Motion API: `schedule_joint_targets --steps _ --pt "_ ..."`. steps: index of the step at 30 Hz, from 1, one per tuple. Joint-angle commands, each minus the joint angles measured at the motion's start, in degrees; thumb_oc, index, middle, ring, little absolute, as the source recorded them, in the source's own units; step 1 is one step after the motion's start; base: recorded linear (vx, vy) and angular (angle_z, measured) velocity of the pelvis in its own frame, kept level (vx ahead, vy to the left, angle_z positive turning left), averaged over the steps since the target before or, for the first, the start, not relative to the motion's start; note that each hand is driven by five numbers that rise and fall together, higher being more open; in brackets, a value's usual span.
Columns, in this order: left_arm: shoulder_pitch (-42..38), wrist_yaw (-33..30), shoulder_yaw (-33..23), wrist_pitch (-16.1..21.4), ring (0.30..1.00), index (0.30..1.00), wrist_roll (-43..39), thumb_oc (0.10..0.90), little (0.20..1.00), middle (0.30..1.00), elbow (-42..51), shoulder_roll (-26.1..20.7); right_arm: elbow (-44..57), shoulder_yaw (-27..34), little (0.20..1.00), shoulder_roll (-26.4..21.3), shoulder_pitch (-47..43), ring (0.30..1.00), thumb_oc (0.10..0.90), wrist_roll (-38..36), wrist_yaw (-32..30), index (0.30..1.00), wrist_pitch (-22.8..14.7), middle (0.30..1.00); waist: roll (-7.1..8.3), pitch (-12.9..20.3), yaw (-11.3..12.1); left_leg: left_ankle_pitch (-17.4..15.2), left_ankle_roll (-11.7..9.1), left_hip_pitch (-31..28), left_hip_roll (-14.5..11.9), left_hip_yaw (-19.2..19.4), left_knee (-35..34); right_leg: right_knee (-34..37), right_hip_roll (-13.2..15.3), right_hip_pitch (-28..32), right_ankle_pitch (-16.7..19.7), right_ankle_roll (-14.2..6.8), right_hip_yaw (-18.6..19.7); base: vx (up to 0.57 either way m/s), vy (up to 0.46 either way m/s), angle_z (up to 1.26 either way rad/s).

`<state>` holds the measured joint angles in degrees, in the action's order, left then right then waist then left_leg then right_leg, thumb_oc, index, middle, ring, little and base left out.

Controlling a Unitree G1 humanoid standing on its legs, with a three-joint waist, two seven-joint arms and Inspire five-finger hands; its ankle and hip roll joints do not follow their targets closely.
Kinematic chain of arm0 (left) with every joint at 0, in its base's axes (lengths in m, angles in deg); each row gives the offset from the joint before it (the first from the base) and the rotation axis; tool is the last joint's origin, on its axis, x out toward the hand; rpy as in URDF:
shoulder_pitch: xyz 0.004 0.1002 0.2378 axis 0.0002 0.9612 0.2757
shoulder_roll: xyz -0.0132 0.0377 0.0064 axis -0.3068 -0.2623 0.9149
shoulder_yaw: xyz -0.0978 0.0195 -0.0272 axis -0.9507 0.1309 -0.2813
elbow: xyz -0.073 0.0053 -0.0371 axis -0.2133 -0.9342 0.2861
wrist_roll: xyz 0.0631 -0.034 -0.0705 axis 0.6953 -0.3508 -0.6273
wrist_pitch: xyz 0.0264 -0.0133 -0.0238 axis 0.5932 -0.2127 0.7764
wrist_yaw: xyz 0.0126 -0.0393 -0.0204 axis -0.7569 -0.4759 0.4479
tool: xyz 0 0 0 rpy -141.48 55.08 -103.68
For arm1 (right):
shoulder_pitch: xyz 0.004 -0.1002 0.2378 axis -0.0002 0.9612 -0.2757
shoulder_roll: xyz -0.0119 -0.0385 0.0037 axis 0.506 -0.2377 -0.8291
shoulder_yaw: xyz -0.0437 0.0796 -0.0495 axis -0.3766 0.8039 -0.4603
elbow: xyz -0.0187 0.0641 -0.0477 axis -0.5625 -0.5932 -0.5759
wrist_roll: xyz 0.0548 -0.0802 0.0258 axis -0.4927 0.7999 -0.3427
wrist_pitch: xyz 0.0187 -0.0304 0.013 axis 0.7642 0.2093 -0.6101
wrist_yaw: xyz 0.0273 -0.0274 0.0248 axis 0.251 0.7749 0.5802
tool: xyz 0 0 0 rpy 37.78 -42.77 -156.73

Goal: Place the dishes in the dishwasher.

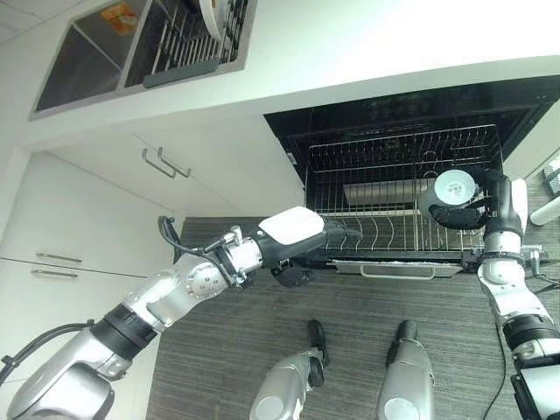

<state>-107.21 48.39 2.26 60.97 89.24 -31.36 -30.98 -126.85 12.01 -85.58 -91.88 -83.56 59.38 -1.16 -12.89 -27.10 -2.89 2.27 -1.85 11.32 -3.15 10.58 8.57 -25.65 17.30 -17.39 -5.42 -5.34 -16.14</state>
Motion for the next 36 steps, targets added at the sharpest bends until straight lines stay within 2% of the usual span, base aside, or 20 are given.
schedule_joint_targets --steps 1,3,8,12,17,24,27,29,30,31,36 --pt "-3.38 -3.38 -3.31 1.69 0.900 0.900 -4.99 0.800 0.900 0.900 2.14 -2.72 -2.90 0.80 0.300 -1.04 -4.09 0.300 0.400 -3.42 -2.01 0.300 -0.01 0.300 0.95 1.48 0.30 -11.57 -0.77 2.03 -1.50 2.63 8.62 8.46 -3.83 5.06 -3.30 -3.54 5.64 -0.09 -0.073 0.02" --pt "-4.95 -3.15 -2.67 1.32 0.900 0.900 -5.33 0.800 0.900 0.900 2.06 -3.17 -4.37 0.07 0.300 -0.56 -4.75 0.300 0.400 -4.64 -0.14 0.300 1.97 0.300 1.25 1.15 0.50 -11.53 -0.77 2.47 -1.60 2.65 8.62 8.46 -3.90 4.68 -3.19 -3.53 5.58 -0.08 -0.075 0.04" --pt "-10.62 -1.65 -0.43 1.21 0.900 0.900 -7.11 0.800 0.900 0.900 0.97 -4.92 -10.15 -3.96 0.300 0.81 -8.54 0.300 0.400 -8.39 7.43 0.300 11.33 0.300 2.53 0.01 1.63 -10.99 -0.92 4.01 -2.07 2.51 8.62 8.46 -4.25 3.57 -2.61 -3.36 5.09 -0.08 -0.095 0.04" --pt "-13.45 -1.32 1.00 1.25 0.900 0.900 -7.68 0.800 0.900 0.900 0.56 -6.06 -13.48 -6.84 0.300 0.93 -10.83 0.300 0.400 -10.50 9.79 0.300 15.31 0.300 3.47 -0.80 2.41 -10.50 -0.99 4.92 -2.60 2.33 8.62 8.46 -4.63 2.96 -2.17 -3.16 4.66 -0.06 -0.107 0.04" --pt "-16.83 1.04 2.08 0.31 0.900 0.900 -8.51 0.800 0.900 0.900 0.36 -7.07 -17.48 -8.18 0.300 1.16 -13.91 0.300 0.400 -12.25 12.10 0.300 18.53 0.300 4.49 -1.72 3.45 -10.19 -1.03 5.54 -3.04 2.05 8.62 8.46 -5.09 2.81 -1.93 -3.14 3.95 -0.03 -0.082 0.07" --pt "-18.86 2.78 2.70 -0.48 0.900 0.900 -9.11 0.800 0.900 0.900 1.11 -7.81 -19.13 -9.63 0.300 1.32 -15.68 0.300 0.400 -12.21 14.84 0.300 23.87 0.300 5.12 -2.15 4.32 -9.67 -1.00 6.07 -3.27 2.04 8.62 8.46 -5.49 2.59 -1.65 -3.08 3.36 -0.01 -0.047 0.01" --pt "-20.41 4.21 3.17 -1.13 0.900 0.900 -9.68 0.800 0.900 0.900 1.65 -7.78 -21.52 -11.25 0.300 1.61 -17.07 0.300 0.400 -10.82 20.16 0.300 31.97 0.300 5.37 -2.53 5.03 -9.33 -0.91 6.39 -3.33 1.89 8.62 8.46 -5.46 2.48 -1.36 -3.02 2.80 -0.02 -0.063 0.08" --pt "-21.09 4.34 3.67 -1.22 0.900 0.900 -10.00 0.800 0.900 0.900 1.60 -8.02 -23.27 -12.25 0.300 1.29 -18.04 0.300 0.400 -9.70 21.04 0.300 35.29 0.300 5.41 -2.65 5.44 -9.19 -0.95 6.47 -3.52 1.89 8.62 8.46 -5.45 2.54 -1.31 -3.06 2.47 -0.02 -0.052 0.06" --pt "-21.56 4.65 3.86 -1.23 0.900 0.900 -10.45 0.800 0.900 0.900 1.71 -8.34 -24.03 -12.42 0.867 1.22 -18.47 0.867 0.778 -8.54 22.33 0.867 37.88 0.867 5.38 -2.68 5.63 -9.10 -0.97 6.47 -3.53 1.89 8.62 8.46 -5.42 2.57 -1.21 -3.06 2.30 -0.01 -0.031 0.03" --pt "-21.62 4.89 3.89 -1.27 0.900 0.900 -10.34 0.800 0.900 0.900 1.71 -8.20 -24.60 -12.77 0.900 1.18 -18.47 0.900 0.800 -8.76 22.59 0.900 38.85 0.900 5.39 -2.68 5.75 -8.99 -0.98 6.51 -3.56 1.87 8.62 8.46 -5.38 2.59 -1.16 -3.05 2.23 0.00 -0.032 -0.01" --pt "-22.60 5.81 4.63 -1.38 0.900 0.900 -11.08 0.800 0.900 0.900 1.67 -8.31 -27.03 -13.22 0.900 1.53 -19.38 0.900 0.800 -8.69 21.25 0.900 42.81 0.900 5.26 -2.68 6.29 -8.70 -0.96 6.84 -3.67 1.80 8.62 8.46 -5.29 2.52 -1.00 -3.01 1.88 0.00 -0.007 0.02"
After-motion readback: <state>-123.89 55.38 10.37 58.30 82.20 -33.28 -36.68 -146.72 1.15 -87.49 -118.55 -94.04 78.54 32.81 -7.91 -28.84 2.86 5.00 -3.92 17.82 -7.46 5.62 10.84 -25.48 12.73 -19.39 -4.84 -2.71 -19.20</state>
